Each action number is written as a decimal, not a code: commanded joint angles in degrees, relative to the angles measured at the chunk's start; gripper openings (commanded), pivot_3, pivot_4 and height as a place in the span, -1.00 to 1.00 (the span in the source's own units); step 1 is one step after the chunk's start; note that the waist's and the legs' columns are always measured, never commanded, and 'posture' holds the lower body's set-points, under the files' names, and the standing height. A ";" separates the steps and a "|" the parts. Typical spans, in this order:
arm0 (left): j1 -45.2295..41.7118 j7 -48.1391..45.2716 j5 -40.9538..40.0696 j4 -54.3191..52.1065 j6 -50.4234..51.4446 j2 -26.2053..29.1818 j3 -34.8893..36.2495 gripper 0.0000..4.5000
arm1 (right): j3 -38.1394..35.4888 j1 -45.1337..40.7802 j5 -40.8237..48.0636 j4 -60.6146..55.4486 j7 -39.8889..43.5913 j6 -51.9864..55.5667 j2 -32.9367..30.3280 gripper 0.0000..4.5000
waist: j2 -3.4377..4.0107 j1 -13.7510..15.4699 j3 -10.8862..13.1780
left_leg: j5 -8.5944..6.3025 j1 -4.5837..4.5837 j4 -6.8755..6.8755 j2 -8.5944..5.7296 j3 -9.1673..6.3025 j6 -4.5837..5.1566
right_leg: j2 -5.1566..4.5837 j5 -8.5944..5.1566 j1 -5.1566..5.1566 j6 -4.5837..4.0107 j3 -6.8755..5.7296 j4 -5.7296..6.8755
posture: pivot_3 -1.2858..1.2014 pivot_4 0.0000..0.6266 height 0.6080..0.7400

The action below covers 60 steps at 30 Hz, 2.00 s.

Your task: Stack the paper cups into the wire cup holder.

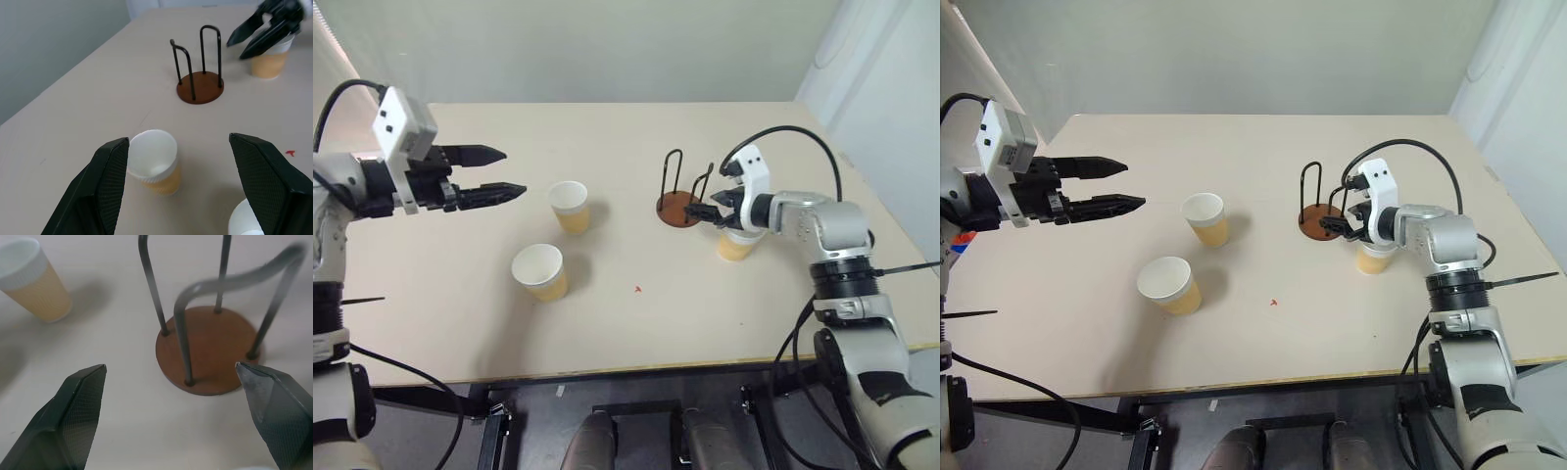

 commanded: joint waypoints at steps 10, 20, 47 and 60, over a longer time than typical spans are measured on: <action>1.60 3.16 -1.23 -4.56 2.19 2.11 3.81 0.60 | 0.04 -9.00 -4.47 14.54 -2.49 -14.74 3.85 0.01 | 0.00 0.16 0.00 | -0.06 -0.11 -0.07 0.01 -0.02 -0.07 | 0.00 -0.08 -0.12 -0.14 -0.02 0.00 | 0.03 -0.52 1.00; 0.21 2.82 -1.42 -3.52 1.81 1.85 2.93 0.60 | 2.30 -7.97 -4.52 6.49 2.43 -10.55 2.07 -0.99 | 0.00 0.20 0.00 | -0.17 -0.18 -0.07 0.01 -0.03 -0.16 | -0.01 -0.10 -0.16 -0.17 -0.06 -0.04 | 0.03 -0.52 1.00; 0.27 -6.93 -4.20 -4.80 4.38 2.55 -1.58 0.60 | 18.49 14.16 3.49 -39.90 21.13 -6.78 -9.41 -0.99 | -0.06 -0.03 -0.03 | 0.03 0.14 0.09 0.03 -0.01 -0.08 | 0.02 -0.02 0.25 -0.04 -0.05 -0.08 | 0.03 -0.52 1.00; 3.00 -11.88 -7.02 -7.24 5.36 5.07 -0.92 0.60 | 18.28 11.39 1.77 -36.62 24.88 -9.83 -13.78 0.45 | -0.15 0.12 -0.08 | 0.01 0.13 0.03 0.03 -0.01 -0.09 | 0.02 -0.08 0.22 -0.13 -0.05 -0.07 | 0.03 -0.52 1.00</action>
